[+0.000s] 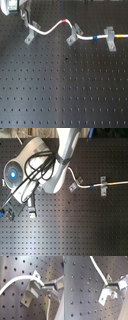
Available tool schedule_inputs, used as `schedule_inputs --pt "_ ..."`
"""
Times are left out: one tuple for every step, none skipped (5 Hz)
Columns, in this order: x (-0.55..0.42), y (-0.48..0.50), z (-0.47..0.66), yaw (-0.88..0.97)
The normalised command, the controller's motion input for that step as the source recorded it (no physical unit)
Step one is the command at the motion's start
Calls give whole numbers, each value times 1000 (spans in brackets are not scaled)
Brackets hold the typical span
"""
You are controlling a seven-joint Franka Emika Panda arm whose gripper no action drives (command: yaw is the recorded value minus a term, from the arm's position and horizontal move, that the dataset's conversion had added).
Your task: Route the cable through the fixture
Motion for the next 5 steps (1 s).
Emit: schedule_inputs --pt "-50 -56 -19 0" --pt "-97 -106 -31 0" --pt "-122 -135 2 0" --pt "-130 -130 3 0" --pt "-174 -191 32 -120"
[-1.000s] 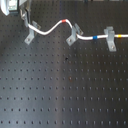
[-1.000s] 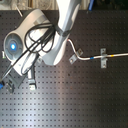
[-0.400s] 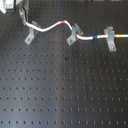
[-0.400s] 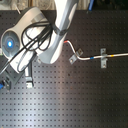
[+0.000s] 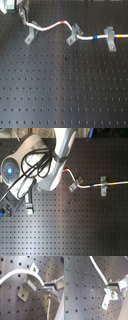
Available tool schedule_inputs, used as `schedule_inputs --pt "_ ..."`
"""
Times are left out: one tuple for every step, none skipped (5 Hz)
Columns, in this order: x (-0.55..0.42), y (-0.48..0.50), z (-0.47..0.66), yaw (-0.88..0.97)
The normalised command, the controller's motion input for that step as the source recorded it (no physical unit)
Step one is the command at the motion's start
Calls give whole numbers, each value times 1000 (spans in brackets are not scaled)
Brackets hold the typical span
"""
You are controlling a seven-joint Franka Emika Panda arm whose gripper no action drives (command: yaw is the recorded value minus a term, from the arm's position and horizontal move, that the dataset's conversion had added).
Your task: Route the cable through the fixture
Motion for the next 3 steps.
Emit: schedule_inputs --pt "-176 -240 52 -283" --pt "-154 -201 85 -294" --pt "-92 -159 105 -271"
